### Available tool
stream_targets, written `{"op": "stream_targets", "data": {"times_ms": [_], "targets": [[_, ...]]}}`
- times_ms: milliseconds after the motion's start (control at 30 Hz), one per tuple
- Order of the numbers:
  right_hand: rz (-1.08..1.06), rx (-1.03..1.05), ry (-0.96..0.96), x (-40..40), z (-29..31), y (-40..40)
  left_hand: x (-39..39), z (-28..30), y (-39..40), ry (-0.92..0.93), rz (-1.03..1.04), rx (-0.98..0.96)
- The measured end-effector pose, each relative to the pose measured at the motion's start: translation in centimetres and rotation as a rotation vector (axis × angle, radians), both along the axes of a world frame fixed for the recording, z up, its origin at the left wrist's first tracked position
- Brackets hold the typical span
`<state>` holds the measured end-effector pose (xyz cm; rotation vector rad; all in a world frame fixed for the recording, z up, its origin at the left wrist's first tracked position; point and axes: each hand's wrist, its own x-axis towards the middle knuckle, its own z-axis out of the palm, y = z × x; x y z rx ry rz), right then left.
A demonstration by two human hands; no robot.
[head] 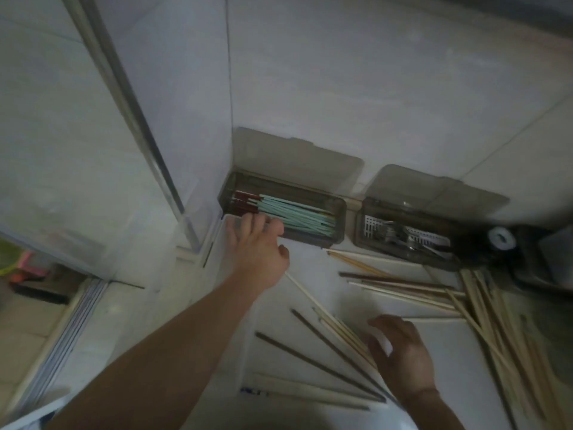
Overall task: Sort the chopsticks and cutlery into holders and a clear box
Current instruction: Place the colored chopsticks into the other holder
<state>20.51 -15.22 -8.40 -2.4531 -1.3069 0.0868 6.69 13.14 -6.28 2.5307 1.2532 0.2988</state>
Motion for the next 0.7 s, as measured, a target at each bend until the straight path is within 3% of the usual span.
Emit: {"op": "stream_targets", "data": {"times_ms": [100,300,467,567,700], "targets": [[-0.107,-0.125,-0.05,-1.1,-1.1,-2.3,0.1,-0.1,0.0,0.012,-0.004,0.008],[-0.295,-0.166,-0.005,-3.1,-1.2,-1.7,0.2,-0.1,-0.1,0.031,-0.005,0.005],[-0.356,-0.278,-0.004,-3.8,-1.6,-1.1,0.2,-0.1,-0.1,0.05,-0.006,0.006],[-0.349,-0.224,-0.063,-3.5,-0.6,-0.3,0.2,-0.1,0.0,0.06,-0.017,0.011],[-0.35,-0.149,0.042,-1.7,2.5,3.7,0.2,0.0,0.0,0.056,-0.015,0.013]]}}
